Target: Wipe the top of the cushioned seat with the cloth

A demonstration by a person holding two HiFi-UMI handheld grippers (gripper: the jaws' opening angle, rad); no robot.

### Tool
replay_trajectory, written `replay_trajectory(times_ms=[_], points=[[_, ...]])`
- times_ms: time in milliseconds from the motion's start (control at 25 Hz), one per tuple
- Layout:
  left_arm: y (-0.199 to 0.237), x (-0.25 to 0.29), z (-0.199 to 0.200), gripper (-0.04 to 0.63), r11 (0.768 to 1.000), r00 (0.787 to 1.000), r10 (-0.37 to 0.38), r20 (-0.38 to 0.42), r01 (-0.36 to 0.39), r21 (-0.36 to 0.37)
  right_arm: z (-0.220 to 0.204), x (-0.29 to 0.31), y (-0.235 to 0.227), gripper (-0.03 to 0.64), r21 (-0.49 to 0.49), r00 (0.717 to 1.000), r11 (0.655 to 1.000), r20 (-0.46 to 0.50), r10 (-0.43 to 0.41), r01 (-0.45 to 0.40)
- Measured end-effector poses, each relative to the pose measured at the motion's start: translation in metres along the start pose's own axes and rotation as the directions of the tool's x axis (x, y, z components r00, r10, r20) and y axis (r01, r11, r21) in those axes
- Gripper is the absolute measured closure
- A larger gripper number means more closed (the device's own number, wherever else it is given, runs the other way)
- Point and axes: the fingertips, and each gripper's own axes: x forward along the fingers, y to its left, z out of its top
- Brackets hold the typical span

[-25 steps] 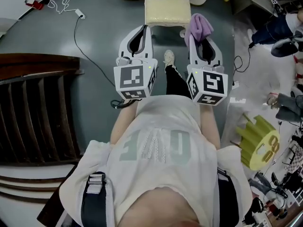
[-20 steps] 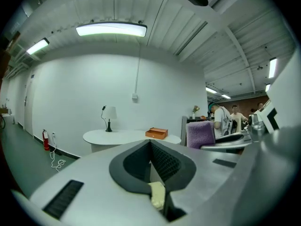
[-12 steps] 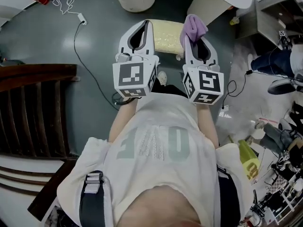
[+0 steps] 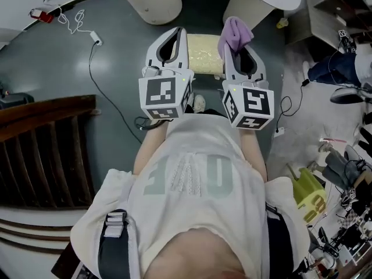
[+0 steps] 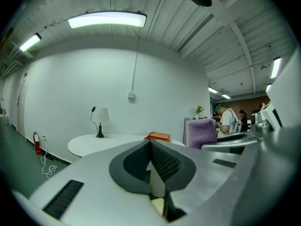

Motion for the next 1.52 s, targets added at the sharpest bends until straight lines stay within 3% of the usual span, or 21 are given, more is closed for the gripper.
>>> replay_trajectory(times_ms=[320,800,1000,1200,1520], points=[[0.013,0.019,-0.005,0.589,1.0,1.0,-0.028,0.005,0.028,-0.006,-0.001,0.018,-0.004,0.525,-0.01,0.999,0.999,0.005,-0.042,0.042],[0.028,0.069,-0.022,0.589,0.999,0.999,-0.037,-0.028,0.037,-0.002,-0.007,0.075,-0.013,0.525,0.03,0.999,0.999,-0.031,0.039,-0.038],[0.045,0.105,-0.073,0.589,0.999,0.997,-0.04,-0.072,0.038,-0.032,-0.049,0.119,-0.024,0.525,0.056,0.994,0.997,-0.095,0.061,-0.056],[0.081,0.148,-0.154,0.589,0.999,0.994,-0.016,-0.107,0.011,-0.047,-0.121,0.184,-0.031,0.525,0.171,0.99,0.984,-0.116,0.08,-0.06],[0.087,0.163,-0.283,0.589,0.998,0.986,-0.014,-0.165,0.003,-0.066,-0.256,0.217,-0.044,0.525,0.133,0.968,0.991,-0.243,0.058,-0.026]])
